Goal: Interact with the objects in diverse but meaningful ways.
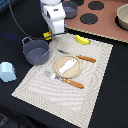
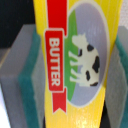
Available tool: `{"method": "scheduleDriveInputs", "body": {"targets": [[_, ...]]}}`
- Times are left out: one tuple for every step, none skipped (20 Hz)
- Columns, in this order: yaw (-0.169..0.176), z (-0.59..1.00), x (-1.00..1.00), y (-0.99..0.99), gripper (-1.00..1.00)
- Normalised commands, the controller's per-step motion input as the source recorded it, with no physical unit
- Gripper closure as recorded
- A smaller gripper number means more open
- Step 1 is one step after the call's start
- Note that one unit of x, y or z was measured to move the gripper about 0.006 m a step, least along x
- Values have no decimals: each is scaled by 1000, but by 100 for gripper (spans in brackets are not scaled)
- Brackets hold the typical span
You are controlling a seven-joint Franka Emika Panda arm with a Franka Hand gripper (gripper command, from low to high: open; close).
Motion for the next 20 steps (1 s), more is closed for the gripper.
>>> {"method": "scheduleDriveInputs", "body": {"targets": [[0, 1000, 591, -260, 100], [0, 1000, 600, -480, 100], [-14, 1000, 609, -623, 100], [-26, 1000, 586, -714, 100], [-32, 986, 586, -714, 100], [-34, 983, 589, -711, 100], [-33, 994, 591, -714, 100], [-32, 1000, 603, -714, 100], [-32, 1000, 603, -714, 100], [-28, 1000, 603, -723, 100], [-23, 1000, 603, -729, 100], [-26, 1000, 603, -723, 100], [-31, 1000, 603, -711, 100], [-34, 1000, 591, -711, 100], [-35, 960, 574, -717, 100], [-34, 806, 520, -757, 100], [-30, 671, 503, -783, 100], [-31, 543, 486, -797, 100], [-29, 440, 509, -800, 100], [-19, 351, 546, -817, 100]]}}
